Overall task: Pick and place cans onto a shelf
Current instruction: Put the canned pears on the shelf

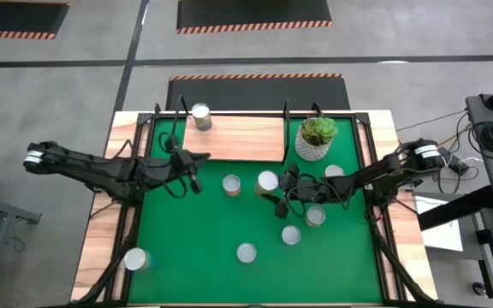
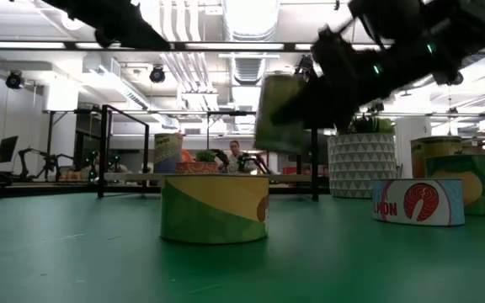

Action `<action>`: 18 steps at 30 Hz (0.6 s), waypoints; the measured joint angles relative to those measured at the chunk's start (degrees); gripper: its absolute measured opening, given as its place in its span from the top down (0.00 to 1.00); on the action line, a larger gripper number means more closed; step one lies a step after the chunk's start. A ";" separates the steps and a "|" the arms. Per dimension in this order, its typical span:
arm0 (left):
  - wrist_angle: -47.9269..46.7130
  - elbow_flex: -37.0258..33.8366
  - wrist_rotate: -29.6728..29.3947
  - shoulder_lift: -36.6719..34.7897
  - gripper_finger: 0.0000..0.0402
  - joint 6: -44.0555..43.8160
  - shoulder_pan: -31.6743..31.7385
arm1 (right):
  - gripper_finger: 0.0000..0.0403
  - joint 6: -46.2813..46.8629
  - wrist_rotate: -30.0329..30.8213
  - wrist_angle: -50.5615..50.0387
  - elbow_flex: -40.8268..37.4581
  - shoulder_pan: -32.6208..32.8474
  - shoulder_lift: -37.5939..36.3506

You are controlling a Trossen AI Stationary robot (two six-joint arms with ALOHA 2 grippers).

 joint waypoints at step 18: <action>1.65 -6.43 -8.86 -13.85 1.00 5.61 0.09 | 0.31 -0.15 4.30 -25.30 35.39 -9.89 13.42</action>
